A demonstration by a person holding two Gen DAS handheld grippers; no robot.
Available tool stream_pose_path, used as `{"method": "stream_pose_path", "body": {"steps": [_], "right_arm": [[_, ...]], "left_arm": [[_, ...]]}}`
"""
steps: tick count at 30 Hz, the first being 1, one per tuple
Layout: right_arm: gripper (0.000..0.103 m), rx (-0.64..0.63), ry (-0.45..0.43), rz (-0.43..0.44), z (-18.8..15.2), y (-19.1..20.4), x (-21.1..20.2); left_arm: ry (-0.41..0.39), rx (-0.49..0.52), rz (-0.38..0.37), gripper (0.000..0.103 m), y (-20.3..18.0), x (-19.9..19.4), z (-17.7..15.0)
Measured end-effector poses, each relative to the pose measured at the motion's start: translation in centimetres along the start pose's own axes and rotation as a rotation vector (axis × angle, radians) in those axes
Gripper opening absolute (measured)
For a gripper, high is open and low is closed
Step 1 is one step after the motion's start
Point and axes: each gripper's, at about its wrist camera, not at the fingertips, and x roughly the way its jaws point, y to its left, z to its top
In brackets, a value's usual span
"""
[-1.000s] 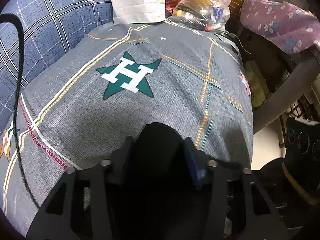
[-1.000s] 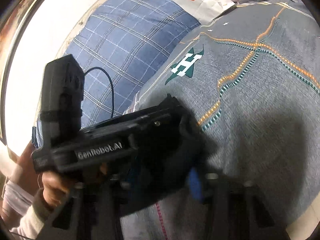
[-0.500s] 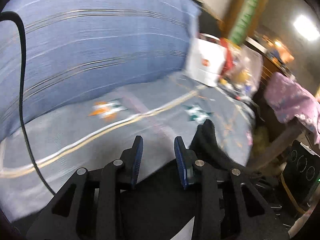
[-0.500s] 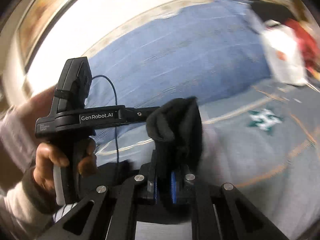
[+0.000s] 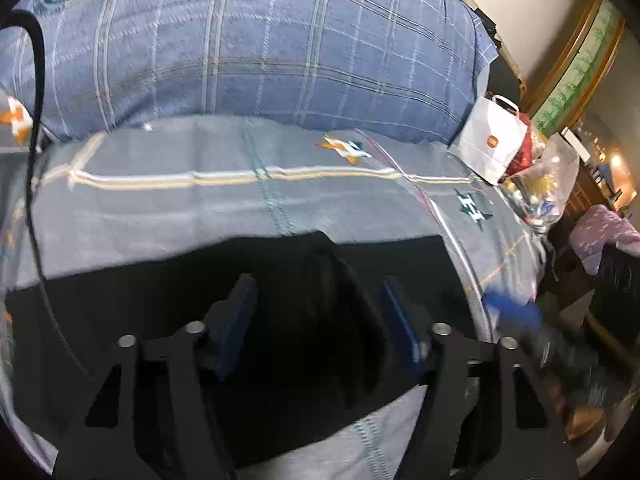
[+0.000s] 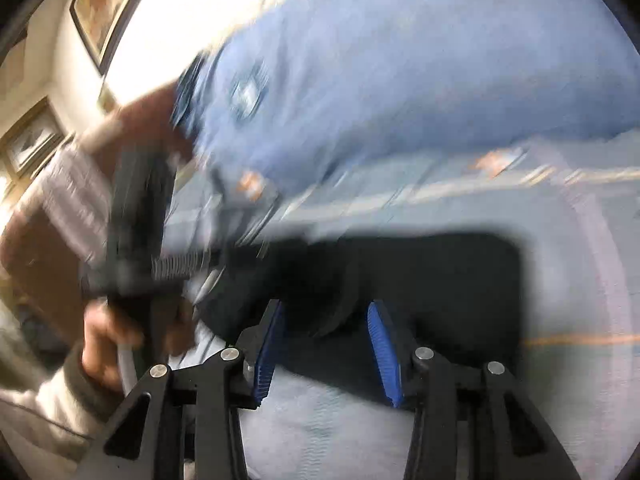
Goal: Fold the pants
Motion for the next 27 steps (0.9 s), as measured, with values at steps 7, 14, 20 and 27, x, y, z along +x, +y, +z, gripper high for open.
{"method": "stream_pose_path", "body": {"steps": [7,14,20,27], "right_arm": [[0.023,0.035,0.02,-0.205,0.8,-4.7,0.2],[0.023,0.068,0.024,-0.173,0.9,-5.8,1.2],[0.023,0.026,0.037,-0.161,1.1,-4.1,3.0],[0.023,0.024,0.11,-0.17,0.6,-4.9,7.8]], "left_arm": [[0.058,0.032,0.038,0.064,-3.1,4.1,-1.6],[0.022,0.004,0.049,0.014,-2.4,2.8,-1.5],[0.009,0.003,0.076,0.012,-2.0,1.2,-2.6],[0.01,-0.022,0.095,0.012,-1.2,2.5,-3.0]]}}
